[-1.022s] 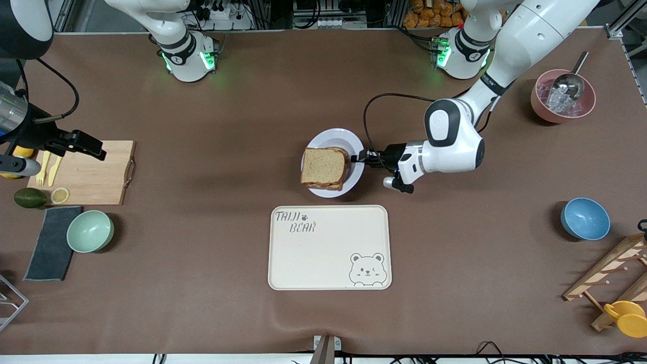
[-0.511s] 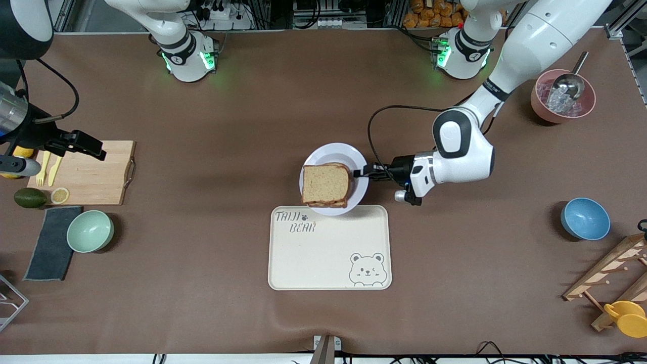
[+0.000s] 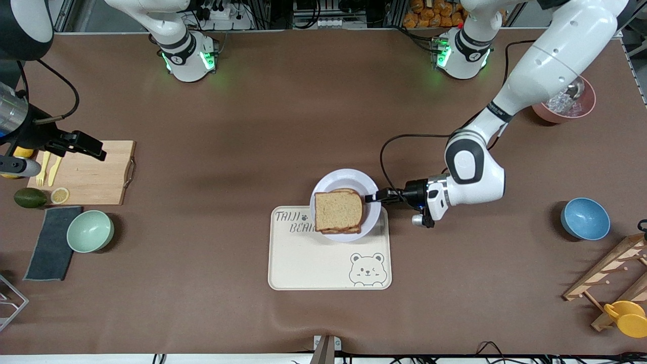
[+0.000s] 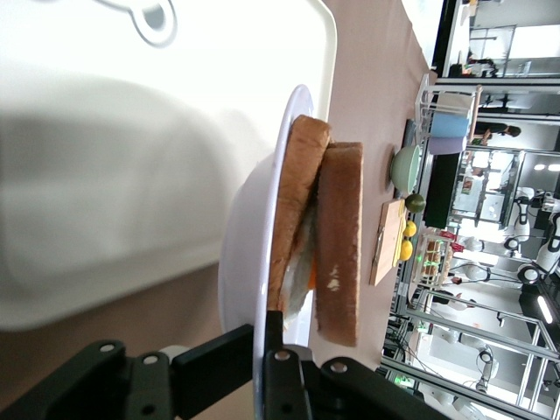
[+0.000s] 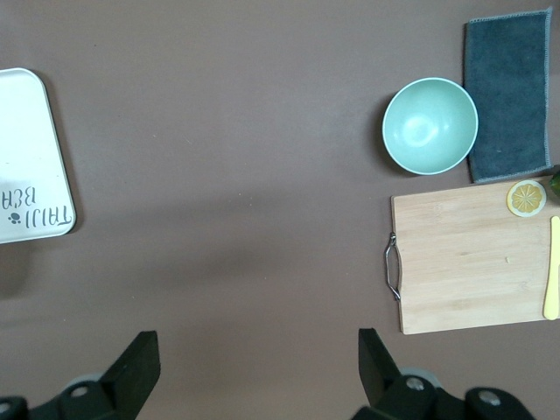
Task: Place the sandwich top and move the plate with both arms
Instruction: 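Slide the plate with the left gripper onto the bear tray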
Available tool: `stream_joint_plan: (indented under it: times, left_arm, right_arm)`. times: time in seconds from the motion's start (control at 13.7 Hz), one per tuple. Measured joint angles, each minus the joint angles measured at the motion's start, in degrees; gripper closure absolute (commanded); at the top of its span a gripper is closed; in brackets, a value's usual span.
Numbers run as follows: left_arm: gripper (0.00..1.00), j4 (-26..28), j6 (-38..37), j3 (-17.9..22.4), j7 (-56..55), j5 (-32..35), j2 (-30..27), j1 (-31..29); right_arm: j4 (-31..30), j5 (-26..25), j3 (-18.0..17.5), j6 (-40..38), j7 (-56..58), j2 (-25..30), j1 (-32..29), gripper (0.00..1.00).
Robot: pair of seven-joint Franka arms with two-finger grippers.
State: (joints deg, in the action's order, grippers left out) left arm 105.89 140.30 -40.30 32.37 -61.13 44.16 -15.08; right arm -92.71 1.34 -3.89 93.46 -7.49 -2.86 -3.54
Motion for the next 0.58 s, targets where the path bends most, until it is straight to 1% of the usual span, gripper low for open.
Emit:
stream_joint_plan:
  times: [0.15,0.29,0.44,0.58]
  left_arm:
    - [1.0,-2.26,0.0,0.4,3.73,-0.3,3.82,-0.02]
    - [1.0,-3.78,0.0,0.41,7.05,-1.61,6.43,0.18]
    - [1.0,-5.0,0.0,0.59,7.8,-1.82,7.47,1.36]
    - [1.0,-7.14,0.01,2.93,7.8,-2.9,7.54,4.65]
  right_arm:
    - [0.0,0.0,0.01,0.0,0.0,-0.01,0.0,0.0]
    - [0.0,-0.01,0.01,0.0,0.0,-0.03,0.0,0.0]
    - [0.0,-0.01,0.01,0.0,0.0,-0.04,0.0,0.0]
    - [0.0,-0.01,0.01,0.0,0.0,-0.05,-0.01,0.0]
